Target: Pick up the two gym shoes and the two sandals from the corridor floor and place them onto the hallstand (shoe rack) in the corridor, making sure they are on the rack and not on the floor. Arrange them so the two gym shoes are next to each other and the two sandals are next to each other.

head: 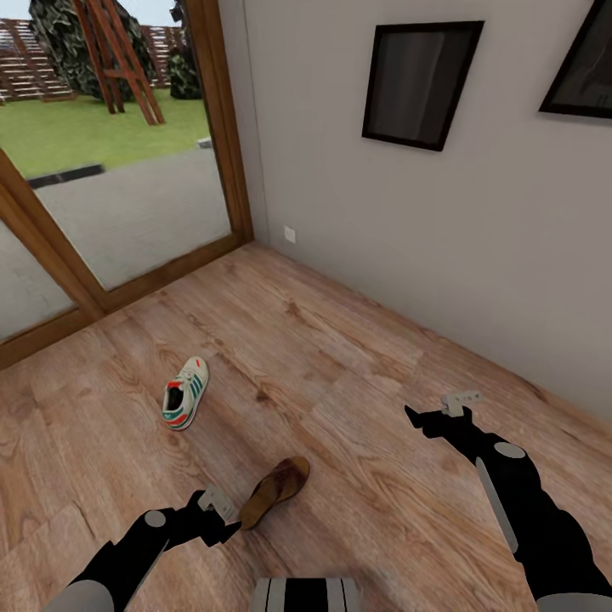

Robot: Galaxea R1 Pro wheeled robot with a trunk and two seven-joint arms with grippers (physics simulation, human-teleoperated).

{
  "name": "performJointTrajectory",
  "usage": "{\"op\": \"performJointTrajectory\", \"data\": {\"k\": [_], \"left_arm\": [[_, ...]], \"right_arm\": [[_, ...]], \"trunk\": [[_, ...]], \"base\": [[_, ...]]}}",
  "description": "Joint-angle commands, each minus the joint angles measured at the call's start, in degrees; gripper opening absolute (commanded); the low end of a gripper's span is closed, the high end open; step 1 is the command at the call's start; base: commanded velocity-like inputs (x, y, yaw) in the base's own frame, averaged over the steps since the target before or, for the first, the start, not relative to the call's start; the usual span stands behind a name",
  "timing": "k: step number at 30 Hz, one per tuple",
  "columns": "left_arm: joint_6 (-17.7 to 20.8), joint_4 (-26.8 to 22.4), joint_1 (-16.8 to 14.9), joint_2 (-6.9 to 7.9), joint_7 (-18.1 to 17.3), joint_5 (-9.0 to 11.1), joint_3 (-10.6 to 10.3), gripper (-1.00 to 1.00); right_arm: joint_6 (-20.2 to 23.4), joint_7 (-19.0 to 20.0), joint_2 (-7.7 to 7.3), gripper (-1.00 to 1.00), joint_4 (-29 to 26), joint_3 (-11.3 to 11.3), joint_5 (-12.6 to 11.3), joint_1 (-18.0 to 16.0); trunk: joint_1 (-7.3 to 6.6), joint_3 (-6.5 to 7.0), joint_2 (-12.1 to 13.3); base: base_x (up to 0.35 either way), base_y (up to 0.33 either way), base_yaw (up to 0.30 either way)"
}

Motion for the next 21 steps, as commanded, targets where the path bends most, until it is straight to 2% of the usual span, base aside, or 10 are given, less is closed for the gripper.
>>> {"op": "performJointTrajectory", "data": {"k": [1, 9, 15, 17, 21], "left_arm": [[-0.13, -0.11, -0.01, 0.03, -0.06, -0.47, -0.14, 1.00], [0.02, -1.52, -0.21, -0.64, 0.01, -0.46, -0.19, 1.00], [1.90, -3.54, -0.32, -1.85, 0.06, -0.51, -0.20, 1.00], [4.33, -5.22, -0.35, -2.40, -0.01, -0.62, -0.20, 1.00], [4.94, -5.86, -0.36, -2.53, -0.01, -0.68, -0.20, 1.00]], "right_arm": [[0.31, 0.34, 0.01, 1.00, -0.09, -0.09, 0.09, -0.02], [0.31, 0.34, 0.01, 1.00, -0.14, -0.34, 0.05, -0.02], [0.35, 0.34, 0.01, 1.00, -0.14, -1.49, 0.06, -0.02], [0.37, 0.34, 0.01, 1.00, -0.14, -2.46, 0.04, -0.02], [0.36, 0.34, -0.01, 1.00, -0.14, -2.67, 0.04, -0.02]], "trunk": [[-0.01, -0.06, -0.02], [-0.01, -0.16, -0.02], [-0.01, -0.49, -0.02], [0.04, -1.10, -0.04], [0.14, -2.33, -0.10]], "base": [[0.000, 0.000, 0.000], [0.000, 0.000, 0.000], [0.000, 0.000, 0.000], [0.000, 0.000, 0.000], [0.000, 0.000, 0.000]]}}
